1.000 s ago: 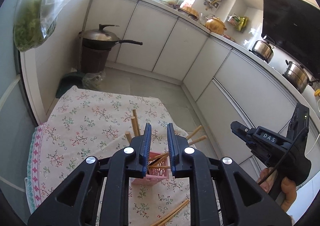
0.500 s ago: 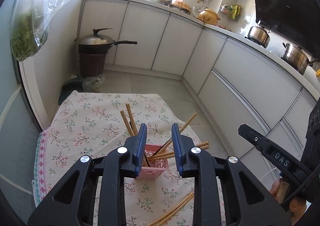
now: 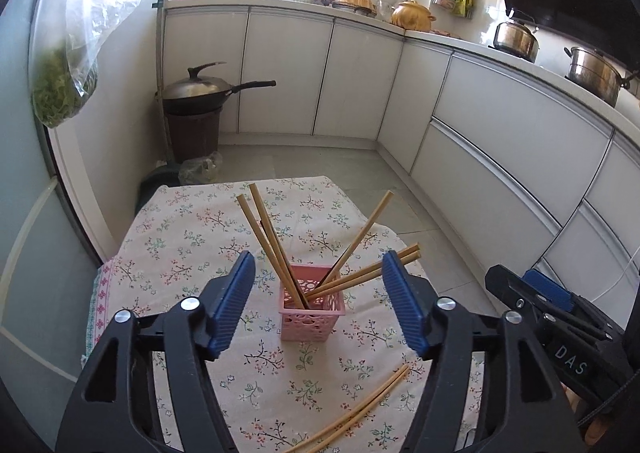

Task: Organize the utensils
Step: 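Lower both held sticks into the pink holder and open both grippers, then move the left gripper to the sticks on the cloth while the right gripper approaches them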

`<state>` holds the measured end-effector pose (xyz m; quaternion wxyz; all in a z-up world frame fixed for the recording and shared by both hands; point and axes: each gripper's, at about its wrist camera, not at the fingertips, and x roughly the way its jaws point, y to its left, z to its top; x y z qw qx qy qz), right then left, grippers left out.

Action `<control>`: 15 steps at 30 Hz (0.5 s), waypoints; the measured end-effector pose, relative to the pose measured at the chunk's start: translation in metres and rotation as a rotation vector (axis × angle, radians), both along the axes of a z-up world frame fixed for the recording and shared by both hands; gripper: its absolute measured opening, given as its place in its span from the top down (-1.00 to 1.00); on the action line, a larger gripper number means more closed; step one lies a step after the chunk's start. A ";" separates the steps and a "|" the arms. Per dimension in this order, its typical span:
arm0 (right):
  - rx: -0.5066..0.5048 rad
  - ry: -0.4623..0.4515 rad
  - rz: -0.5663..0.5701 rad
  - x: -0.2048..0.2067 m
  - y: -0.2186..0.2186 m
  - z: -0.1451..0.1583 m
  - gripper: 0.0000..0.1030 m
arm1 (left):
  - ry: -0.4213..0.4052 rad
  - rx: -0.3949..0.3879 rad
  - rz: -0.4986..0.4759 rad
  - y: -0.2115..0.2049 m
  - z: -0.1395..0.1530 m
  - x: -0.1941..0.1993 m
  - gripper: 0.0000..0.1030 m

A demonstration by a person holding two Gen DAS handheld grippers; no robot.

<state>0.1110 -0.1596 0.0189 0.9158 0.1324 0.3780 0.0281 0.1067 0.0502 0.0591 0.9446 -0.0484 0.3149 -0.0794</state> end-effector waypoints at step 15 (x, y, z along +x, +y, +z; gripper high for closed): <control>-0.037 0.015 -0.107 -0.033 -0.034 -0.019 -0.84 | 0.043 0.074 -0.023 -0.017 -0.022 -0.007 -0.75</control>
